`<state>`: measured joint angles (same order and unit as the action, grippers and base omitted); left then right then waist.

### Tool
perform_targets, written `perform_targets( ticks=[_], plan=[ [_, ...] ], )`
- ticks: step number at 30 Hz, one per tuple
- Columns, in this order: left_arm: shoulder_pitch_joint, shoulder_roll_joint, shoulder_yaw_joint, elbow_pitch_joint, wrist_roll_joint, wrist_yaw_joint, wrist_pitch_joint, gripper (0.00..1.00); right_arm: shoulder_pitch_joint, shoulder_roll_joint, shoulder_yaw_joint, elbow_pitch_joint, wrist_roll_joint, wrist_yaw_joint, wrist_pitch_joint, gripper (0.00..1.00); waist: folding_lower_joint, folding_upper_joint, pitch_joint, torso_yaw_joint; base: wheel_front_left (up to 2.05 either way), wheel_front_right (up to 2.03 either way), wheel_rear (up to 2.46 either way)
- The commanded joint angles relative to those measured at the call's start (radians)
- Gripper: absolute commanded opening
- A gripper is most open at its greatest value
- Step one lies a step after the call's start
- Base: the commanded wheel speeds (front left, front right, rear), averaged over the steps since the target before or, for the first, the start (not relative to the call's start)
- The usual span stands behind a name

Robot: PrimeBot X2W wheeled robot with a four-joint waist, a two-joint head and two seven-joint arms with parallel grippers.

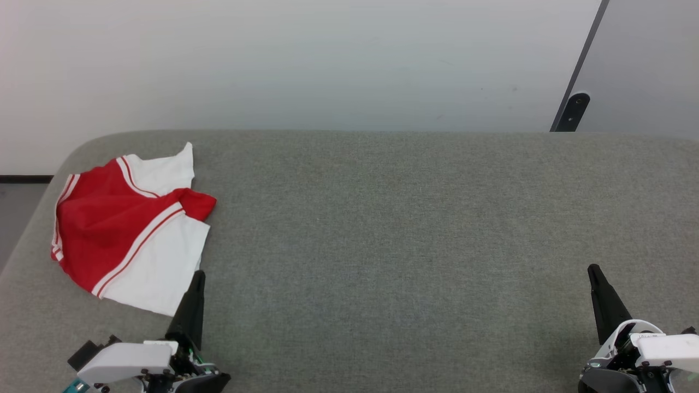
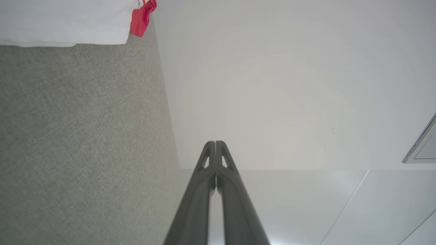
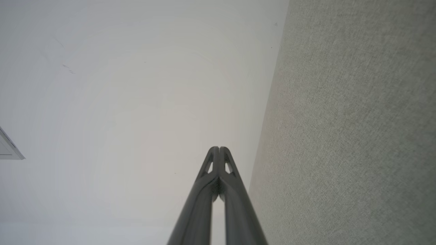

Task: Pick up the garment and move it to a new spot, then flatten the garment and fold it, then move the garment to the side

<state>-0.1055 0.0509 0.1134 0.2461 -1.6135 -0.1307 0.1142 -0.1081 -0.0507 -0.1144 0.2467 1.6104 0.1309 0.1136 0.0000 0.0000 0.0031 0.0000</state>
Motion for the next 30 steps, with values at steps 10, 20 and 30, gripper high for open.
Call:
perform_targets(
  ticks=[10,20,30],
  plan=[
    [0.037,-0.009,-0.004,0.035,0.001,0.0,-0.003,1.0,0.032,0.004,0.003,0.036,-0.001,0.0,-0.001,1.0,0.0,0.0,0.0,0.0,0.0,0.0,0.0],
    [0.061,0.002,-0.039,0.003,0.077,0.0,-0.054,1.0,0.057,-0.016,0.041,0.003,-0.064,0.0,-0.049,1.0,0.0,0.0,0.001,0.001,0.0,0.0,0.0],
    [0.079,0.0,-0.045,-0.018,0.297,0.001,-0.099,1.0,0.068,-0.043,0.077,0.006,-0.265,0.0,-0.099,1.0,0.0,0.0,0.002,0.004,0.0,0.0,0.0]
  ],
)
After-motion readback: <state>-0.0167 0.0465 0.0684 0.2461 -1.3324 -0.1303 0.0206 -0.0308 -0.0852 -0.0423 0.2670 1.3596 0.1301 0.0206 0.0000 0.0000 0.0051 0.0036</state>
